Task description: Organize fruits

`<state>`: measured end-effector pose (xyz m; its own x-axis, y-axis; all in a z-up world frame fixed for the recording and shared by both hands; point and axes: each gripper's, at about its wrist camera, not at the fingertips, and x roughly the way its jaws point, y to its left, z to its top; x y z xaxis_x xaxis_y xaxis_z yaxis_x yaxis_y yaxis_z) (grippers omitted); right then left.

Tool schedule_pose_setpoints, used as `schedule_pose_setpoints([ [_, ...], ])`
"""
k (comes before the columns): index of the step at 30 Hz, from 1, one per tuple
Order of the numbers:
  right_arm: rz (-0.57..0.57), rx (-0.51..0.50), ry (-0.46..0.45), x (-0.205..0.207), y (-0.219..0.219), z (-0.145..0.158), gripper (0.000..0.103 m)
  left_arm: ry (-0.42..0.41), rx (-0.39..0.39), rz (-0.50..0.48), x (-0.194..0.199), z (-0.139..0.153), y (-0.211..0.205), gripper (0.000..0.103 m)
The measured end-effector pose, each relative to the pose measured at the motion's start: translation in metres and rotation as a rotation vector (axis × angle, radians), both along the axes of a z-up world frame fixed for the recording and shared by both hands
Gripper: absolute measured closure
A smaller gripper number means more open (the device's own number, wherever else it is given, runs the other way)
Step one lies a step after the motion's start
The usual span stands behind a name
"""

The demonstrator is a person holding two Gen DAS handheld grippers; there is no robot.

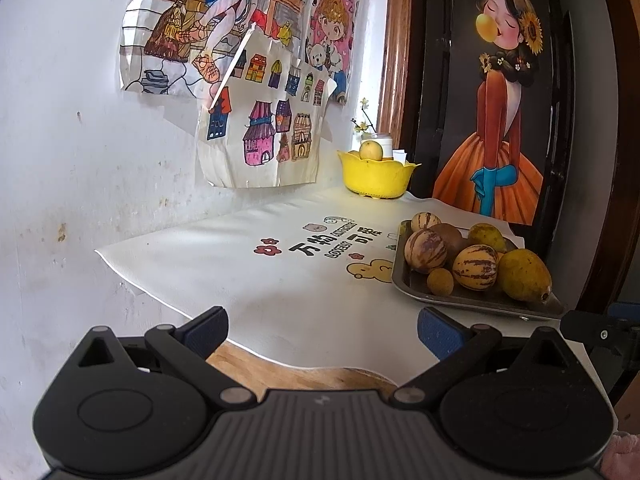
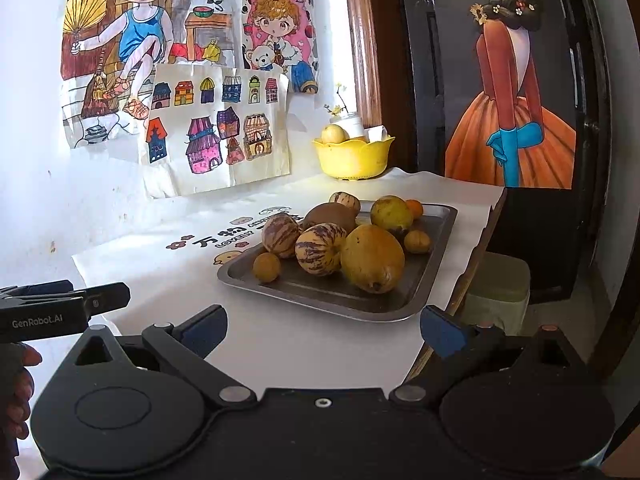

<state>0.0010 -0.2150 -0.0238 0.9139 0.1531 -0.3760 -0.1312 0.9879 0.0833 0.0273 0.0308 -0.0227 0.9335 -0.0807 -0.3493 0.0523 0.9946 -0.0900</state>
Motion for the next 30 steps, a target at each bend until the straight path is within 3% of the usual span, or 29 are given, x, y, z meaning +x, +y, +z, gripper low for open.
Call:
schedule_pose_setpoints([
  [30, -0.004, 0.005, 0.003, 0.0001, 0.0004, -0.0001, 0.001, -0.008, -0.006, 0.014, -0.0025, 0.0013, 0.0024, 0.0],
])
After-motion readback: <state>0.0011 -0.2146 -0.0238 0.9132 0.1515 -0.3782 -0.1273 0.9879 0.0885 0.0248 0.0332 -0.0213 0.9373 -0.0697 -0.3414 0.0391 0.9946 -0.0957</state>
